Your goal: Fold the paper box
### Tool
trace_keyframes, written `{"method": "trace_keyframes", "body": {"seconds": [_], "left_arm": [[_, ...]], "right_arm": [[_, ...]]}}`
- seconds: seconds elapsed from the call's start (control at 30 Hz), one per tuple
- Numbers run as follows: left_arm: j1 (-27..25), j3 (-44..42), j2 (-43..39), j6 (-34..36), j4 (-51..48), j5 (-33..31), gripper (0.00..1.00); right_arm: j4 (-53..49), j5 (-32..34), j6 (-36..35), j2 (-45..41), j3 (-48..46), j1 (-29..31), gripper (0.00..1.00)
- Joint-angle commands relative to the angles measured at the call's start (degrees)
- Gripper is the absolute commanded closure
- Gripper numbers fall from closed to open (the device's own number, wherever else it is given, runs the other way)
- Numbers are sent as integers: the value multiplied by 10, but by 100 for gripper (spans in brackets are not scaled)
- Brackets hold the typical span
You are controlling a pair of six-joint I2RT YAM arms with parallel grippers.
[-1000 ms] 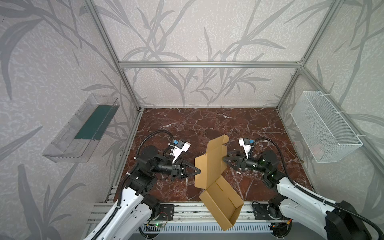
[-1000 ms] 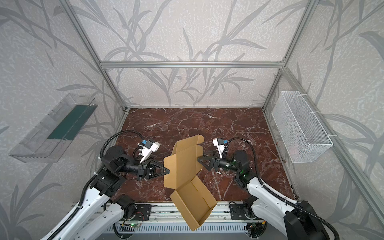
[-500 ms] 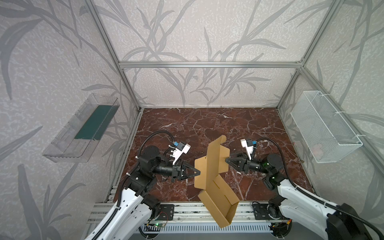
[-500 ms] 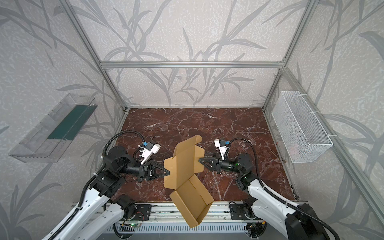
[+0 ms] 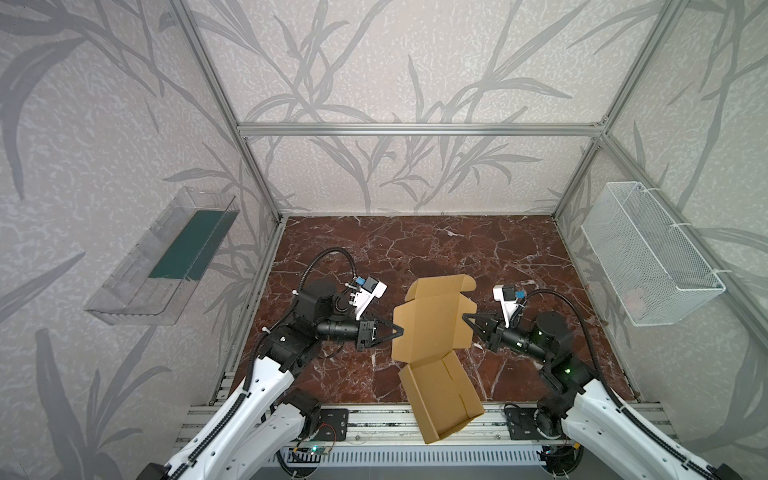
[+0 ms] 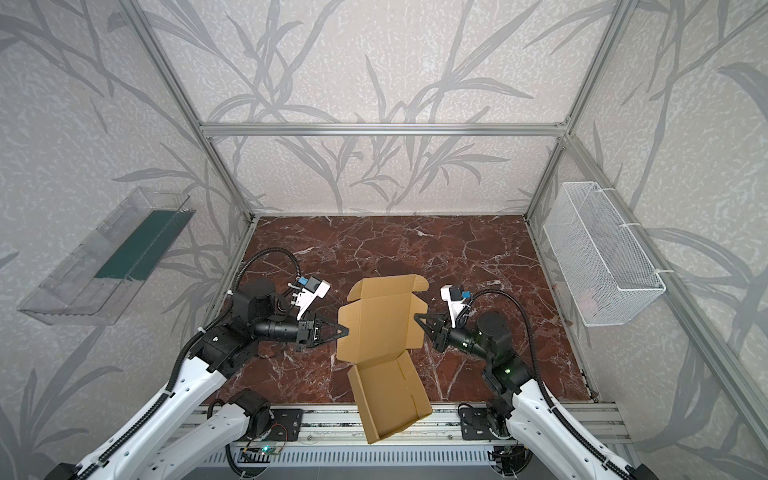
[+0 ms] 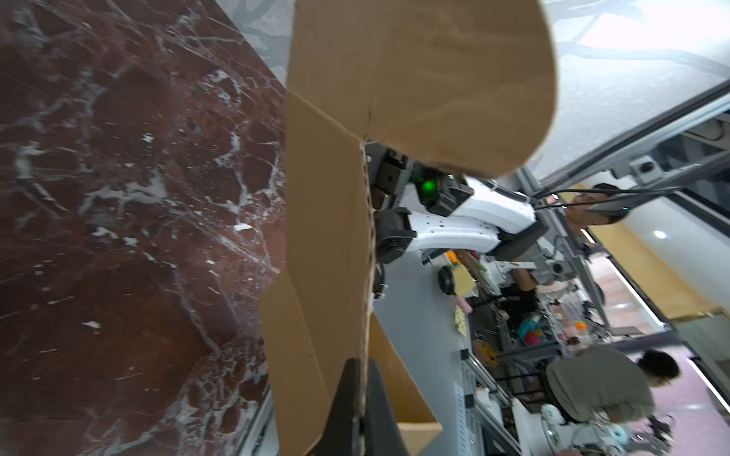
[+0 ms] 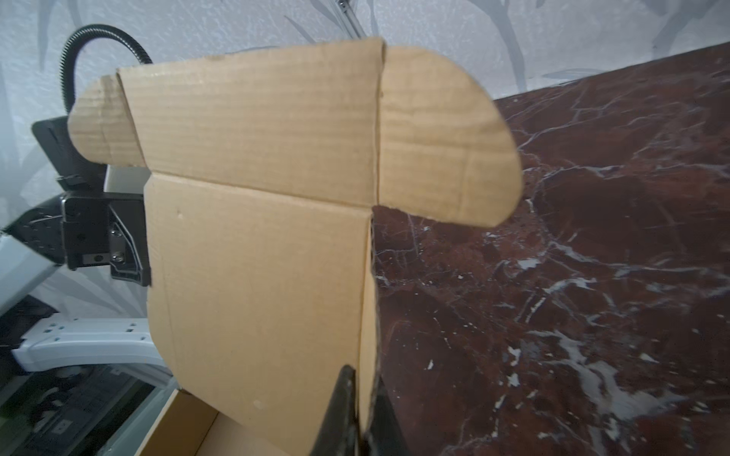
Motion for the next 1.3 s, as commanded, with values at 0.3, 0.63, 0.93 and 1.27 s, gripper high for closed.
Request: {"method": "trace_keyframes", "body": {"seconds": [0.3, 0.63, 0.93, 1.27], "left_arm": [[-20, -12, 59, -5, 62, -373, 100], [-129, -108, 152, -19, 300, -566, 100], [-135, -137, 249, 9, 516, -644, 100], [-138, -130, 368, 33, 682, -706, 100]], "right_arm": [[-91, 209, -60, -9, 33, 17, 100], [-38, 372, -85, 76, 42, 89, 100], [60, 397, -137, 193, 79, 89, 100], [179, 430, -174, 377, 144, 89, 100]]}}
